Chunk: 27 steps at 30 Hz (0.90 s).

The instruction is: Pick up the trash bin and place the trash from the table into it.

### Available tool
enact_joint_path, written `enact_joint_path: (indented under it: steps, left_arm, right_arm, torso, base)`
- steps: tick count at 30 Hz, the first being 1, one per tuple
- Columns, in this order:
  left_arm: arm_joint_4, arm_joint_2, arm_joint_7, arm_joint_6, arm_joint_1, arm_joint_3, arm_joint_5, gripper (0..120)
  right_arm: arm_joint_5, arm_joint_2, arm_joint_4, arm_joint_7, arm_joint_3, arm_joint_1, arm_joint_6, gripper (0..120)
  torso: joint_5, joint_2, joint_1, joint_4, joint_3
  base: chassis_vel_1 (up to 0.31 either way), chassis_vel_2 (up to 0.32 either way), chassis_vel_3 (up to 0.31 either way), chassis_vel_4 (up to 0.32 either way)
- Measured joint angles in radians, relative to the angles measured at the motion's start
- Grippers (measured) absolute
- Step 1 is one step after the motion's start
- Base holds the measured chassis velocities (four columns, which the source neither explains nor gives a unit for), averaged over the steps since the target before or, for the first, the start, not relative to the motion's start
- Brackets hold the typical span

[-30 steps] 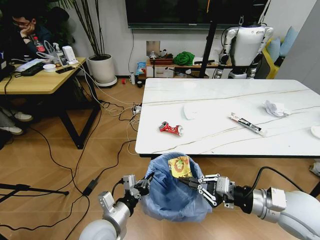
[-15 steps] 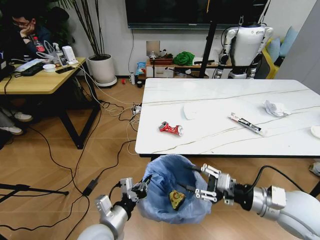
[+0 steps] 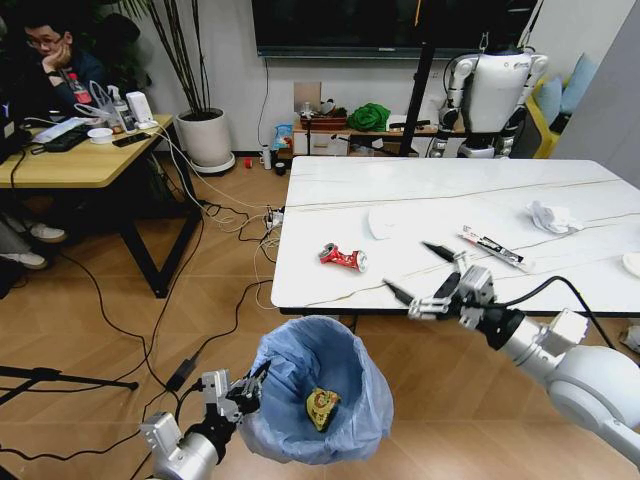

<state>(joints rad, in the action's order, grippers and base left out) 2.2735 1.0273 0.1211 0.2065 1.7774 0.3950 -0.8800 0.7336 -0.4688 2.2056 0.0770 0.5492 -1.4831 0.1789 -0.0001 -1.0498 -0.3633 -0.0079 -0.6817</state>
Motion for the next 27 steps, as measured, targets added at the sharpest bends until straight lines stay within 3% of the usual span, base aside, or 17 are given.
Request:
enact_joint_path:
  steps: [5,11,18,27]
  left_arm:
    - [0.015,-0.001,-0.002,-0.001,0.039,0.030,-0.001,0]
    - [0.034,0.021,-0.016,-0.002,0.099,0.070,0.012,0]
    - [0.053,0.062,-0.033,-0.008,0.147,0.107,0.035,0]
    - [0.076,0.082,-0.035,-0.011,0.176,0.131,0.056,0]
  right_arm:
    - [0.083,0.003,-0.037,-0.015,-0.035,0.065,-0.038,100]
    - [0.105,-0.042,-0.080,-0.113,-0.167,0.181,-0.094,100]
    - [0.131,-0.172,-0.173,-0.228,-0.450,0.478,-0.191,100]
    - [0.177,-0.320,-0.273,-0.378,-0.649,0.684,-0.287,100]
  torso:
    - [0.0000,0.000,0.000,0.0004,0.000]
    - [0.0002,0.000,0.000,0.0001,0.000]
    - [0.0003,0.000,0.000,0.0005,0.000]
    - [-0.0001,0.000,0.000,0.0003,0.000]
  base:
    - [0.000,0.000,0.000,0.000]
    - [0.000,0.000,0.000,0.000]
    - [0.000,0.000,0.000,0.000]
    - [0.000,0.000,0.000,0.000]
